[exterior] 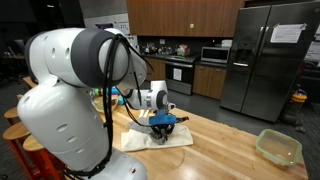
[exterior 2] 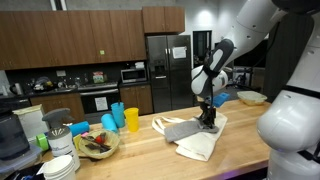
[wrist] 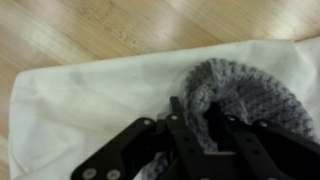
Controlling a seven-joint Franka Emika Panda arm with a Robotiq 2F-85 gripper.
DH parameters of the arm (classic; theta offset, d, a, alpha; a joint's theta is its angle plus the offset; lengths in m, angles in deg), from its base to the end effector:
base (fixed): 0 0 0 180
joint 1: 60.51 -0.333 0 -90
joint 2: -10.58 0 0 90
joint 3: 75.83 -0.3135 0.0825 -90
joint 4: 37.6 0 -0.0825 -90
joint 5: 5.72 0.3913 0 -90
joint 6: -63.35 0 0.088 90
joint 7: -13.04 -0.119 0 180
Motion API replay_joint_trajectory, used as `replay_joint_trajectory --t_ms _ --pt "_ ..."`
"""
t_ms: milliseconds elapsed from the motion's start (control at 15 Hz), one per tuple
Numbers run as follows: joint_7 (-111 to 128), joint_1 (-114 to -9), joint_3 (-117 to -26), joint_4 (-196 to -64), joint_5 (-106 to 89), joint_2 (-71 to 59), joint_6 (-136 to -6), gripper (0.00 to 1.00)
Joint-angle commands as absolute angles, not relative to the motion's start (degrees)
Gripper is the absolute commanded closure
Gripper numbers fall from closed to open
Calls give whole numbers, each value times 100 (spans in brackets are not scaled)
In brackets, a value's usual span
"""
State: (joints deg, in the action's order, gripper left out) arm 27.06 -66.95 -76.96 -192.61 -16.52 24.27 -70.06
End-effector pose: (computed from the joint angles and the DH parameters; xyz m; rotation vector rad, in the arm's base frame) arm 0.3834 0.0455 0.2735 2.9101 0.7666 -0.2191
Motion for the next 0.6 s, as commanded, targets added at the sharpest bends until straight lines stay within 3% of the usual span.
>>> replay_joint_trajectory --t_ms 0,400,467,533 --pt "2724 -6638 -7758 -19253 -1628 2429 -6992 72" --pt "2724 -6638 -7758 -19253 -1628 2429 -6992 72" --pt "2632 -6684 -7782 -19169 -1500 2438 -7045 47" --pt "2562 -6704 -7822 -19096 -1511 2443 -7065 46"
